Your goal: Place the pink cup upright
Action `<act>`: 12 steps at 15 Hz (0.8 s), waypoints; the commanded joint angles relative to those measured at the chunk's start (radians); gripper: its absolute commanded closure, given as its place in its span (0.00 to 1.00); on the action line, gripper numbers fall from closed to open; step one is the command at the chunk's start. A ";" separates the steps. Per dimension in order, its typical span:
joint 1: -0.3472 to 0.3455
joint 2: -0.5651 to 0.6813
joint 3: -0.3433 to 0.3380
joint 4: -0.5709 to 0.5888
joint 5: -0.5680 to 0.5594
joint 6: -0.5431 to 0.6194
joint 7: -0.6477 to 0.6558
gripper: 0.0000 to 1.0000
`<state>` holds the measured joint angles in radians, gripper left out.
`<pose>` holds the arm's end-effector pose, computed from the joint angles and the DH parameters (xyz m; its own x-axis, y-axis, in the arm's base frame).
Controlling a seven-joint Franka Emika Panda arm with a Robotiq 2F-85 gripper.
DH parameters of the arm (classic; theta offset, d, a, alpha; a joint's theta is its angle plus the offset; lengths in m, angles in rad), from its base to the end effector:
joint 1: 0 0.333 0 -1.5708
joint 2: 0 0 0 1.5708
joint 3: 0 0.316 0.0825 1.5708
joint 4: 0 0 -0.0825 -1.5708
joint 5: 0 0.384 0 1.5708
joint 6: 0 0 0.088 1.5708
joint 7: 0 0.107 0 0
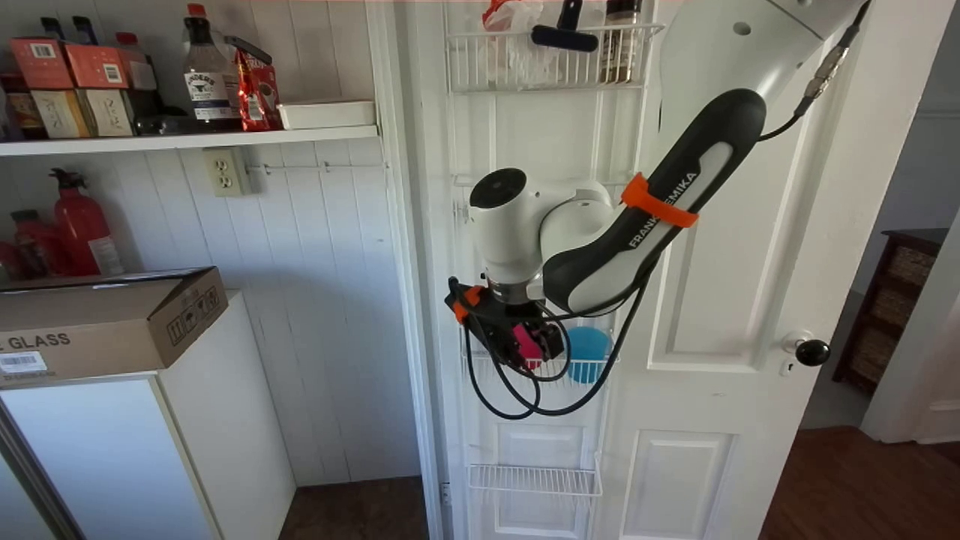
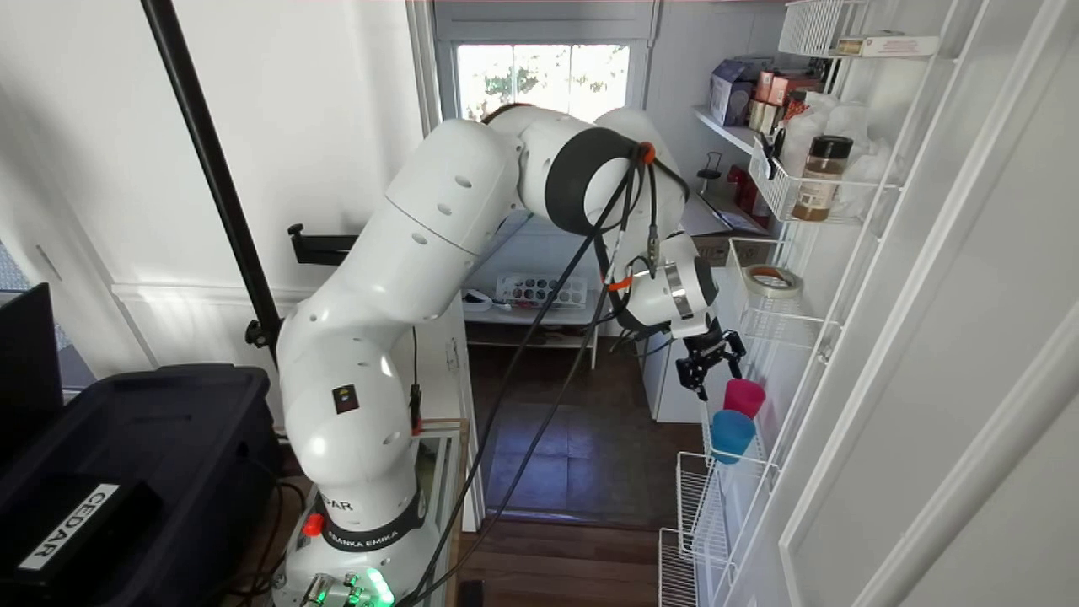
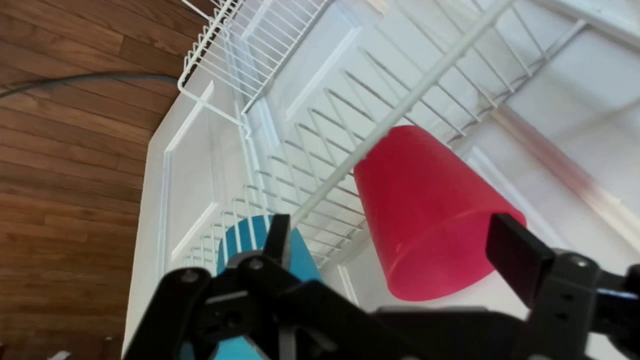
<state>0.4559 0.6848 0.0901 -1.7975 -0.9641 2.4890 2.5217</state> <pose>0.5568 0.3387 0.1667 0.2568 -0.8766 0.4069 -0.8744 -0.3901 -0.2886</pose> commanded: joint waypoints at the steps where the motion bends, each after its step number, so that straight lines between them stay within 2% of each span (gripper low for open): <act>1: 0.013 -0.046 0.026 -0.055 0.004 -0.075 -0.153 0.00; 5: 0.036 -0.078 0.033 -0.069 -0.025 -0.180 -0.300 0.00; 10: 0.037 -0.153 0.066 -0.113 -0.066 -0.243 -0.485 0.00; 12: 0.028 -0.203 0.086 -0.149 -0.040 -0.266 -0.522 0.00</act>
<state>0.4921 0.5782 0.1480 -1.8640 -1.0087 2.2586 2.0545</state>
